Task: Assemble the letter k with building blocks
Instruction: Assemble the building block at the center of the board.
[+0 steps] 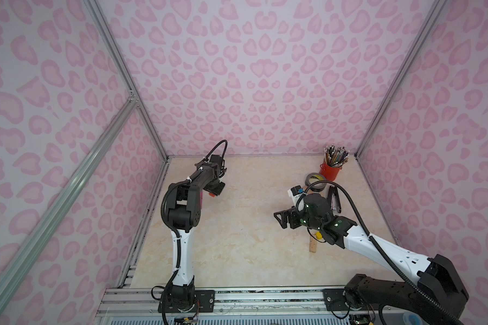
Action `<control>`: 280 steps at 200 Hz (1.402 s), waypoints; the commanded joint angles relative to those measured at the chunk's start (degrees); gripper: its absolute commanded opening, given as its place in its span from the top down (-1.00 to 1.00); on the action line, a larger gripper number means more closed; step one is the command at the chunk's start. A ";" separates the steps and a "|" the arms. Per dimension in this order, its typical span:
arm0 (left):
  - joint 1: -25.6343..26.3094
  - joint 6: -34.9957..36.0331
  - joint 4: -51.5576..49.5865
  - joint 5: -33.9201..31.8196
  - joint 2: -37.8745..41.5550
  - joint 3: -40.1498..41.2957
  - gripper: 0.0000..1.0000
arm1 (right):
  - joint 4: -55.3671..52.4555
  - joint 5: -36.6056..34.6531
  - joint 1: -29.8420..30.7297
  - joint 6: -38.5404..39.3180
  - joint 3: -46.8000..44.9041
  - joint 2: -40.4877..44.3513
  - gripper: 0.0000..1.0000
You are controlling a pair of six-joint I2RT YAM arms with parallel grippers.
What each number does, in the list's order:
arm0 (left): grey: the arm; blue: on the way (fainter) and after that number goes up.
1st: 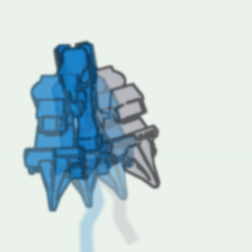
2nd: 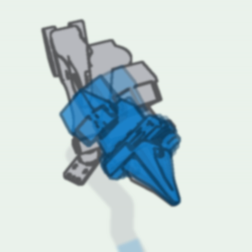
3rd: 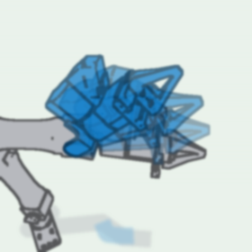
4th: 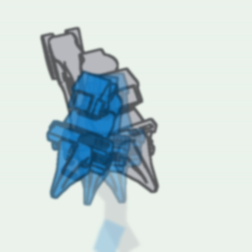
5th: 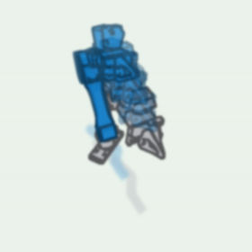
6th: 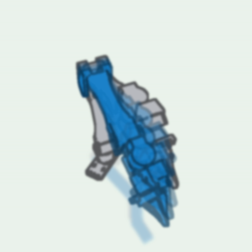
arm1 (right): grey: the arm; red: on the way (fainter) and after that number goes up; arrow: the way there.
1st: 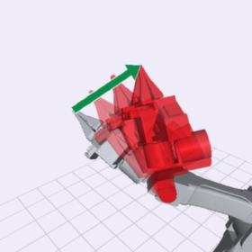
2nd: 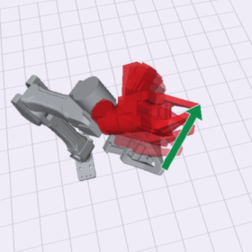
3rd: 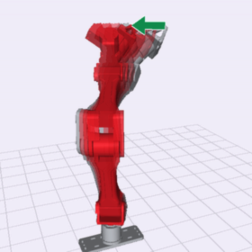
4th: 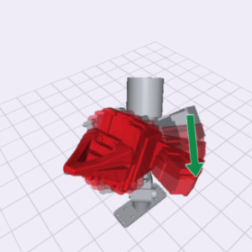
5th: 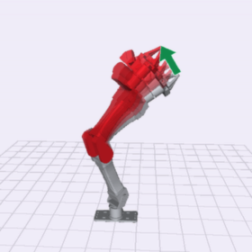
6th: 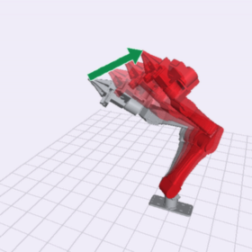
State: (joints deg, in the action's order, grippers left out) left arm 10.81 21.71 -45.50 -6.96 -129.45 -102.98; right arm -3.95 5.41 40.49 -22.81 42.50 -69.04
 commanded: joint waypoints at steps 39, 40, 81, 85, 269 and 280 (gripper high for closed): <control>-0.53 0.87 0.31 -3.57 0.60 -0.16 0.17 | 0.74 0.92 -0.01 -0.95 0.14 -0.65 -0.99; -0.53 0.87 0.32 -3.67 0.60 -0.09 0.17 | 0.72 0.92 -0.04 -0.98 0.13 -0.66 -0.99; -0.74 0.52 1.26 -5.79 1.13 0.16 0.16 | 0.85 1.16 -0.06 -1.43 0.09 -0.66 -0.99; -0.79 0.52 1.33 -6.06 1.13 0.20 0.16 | 0.87 1.18 -0.06 -1.41 0.06 -0.66 -0.99; -1.15 -1.49 2.60 -5.48 0.95 0.00 0.18 | 1.09 1.53 -0.06 -2.17 -0.07 -0.84 -1.00; -1.23 -1.75 2.69 -5.22 0.87 -0.19 0.18 | 1.19 1.53 -0.06 -2.21 -0.09 -0.92 -1.00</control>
State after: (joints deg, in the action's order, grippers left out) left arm 9.82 21.02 -43.33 -13.23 -128.33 -102.37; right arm -3.88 6.42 40.49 -24.82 42.50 -69.56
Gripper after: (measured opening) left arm 0.413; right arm 0.998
